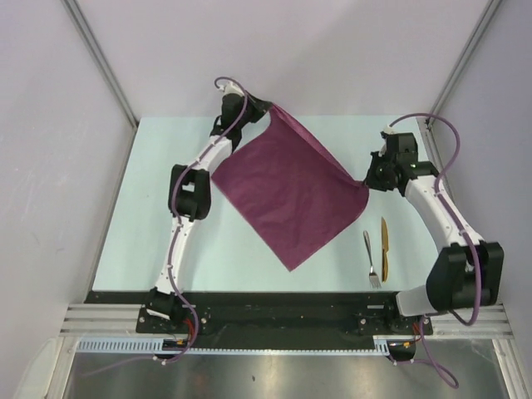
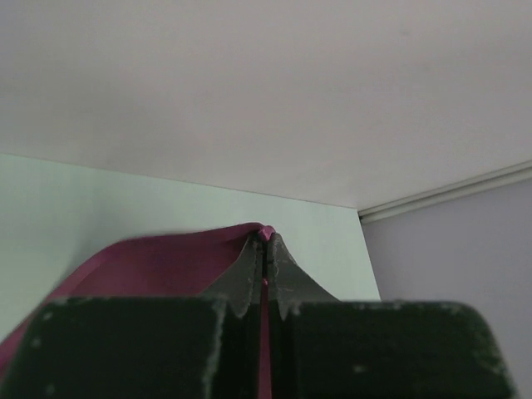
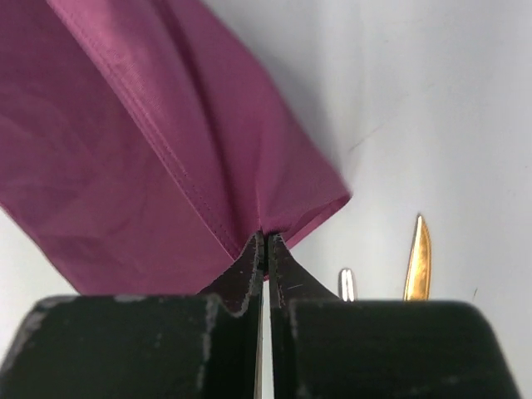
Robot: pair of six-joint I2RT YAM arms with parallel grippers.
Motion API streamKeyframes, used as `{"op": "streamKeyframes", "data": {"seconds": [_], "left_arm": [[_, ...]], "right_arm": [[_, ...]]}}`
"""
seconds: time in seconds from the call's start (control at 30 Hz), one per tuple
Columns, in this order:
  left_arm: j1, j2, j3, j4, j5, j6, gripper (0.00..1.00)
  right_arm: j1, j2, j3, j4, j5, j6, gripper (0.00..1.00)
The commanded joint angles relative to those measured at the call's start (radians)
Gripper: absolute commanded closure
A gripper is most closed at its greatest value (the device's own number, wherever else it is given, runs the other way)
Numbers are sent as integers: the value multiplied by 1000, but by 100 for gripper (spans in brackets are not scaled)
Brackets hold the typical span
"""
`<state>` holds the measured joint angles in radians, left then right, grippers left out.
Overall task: Fold the napkin into a case and place the utensils inside
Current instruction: Fold and flatten the napkin at the center of the board.
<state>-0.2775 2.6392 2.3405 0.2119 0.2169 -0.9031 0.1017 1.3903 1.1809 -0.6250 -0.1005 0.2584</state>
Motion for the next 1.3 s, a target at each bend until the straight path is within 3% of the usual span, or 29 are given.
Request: {"op": "streamKeyframes", "data": {"seconds": [0.0,0.2,0.43,0.7,0.93,1.27], "left_arm": [[23,27,89,193,-22,-77,100],[40,42,43,224,-2,-103,100],[92,-23,-88,139,114,-77,100],[179,-195,-227,-204,281,18,100],[233,-288,-270,-621,273,297,100],[242,-309,-317,-787,185,449,100]], "right_arm": [[-16,125,45,120,99,41,100],[-8,260,152,130,140,32,100],[114,222,125,99,127,42,100],[256,153,42,70,64,143,100],[360,99,-69,91,58,191,100],[438,70,-199,163,16,258,100]]}}
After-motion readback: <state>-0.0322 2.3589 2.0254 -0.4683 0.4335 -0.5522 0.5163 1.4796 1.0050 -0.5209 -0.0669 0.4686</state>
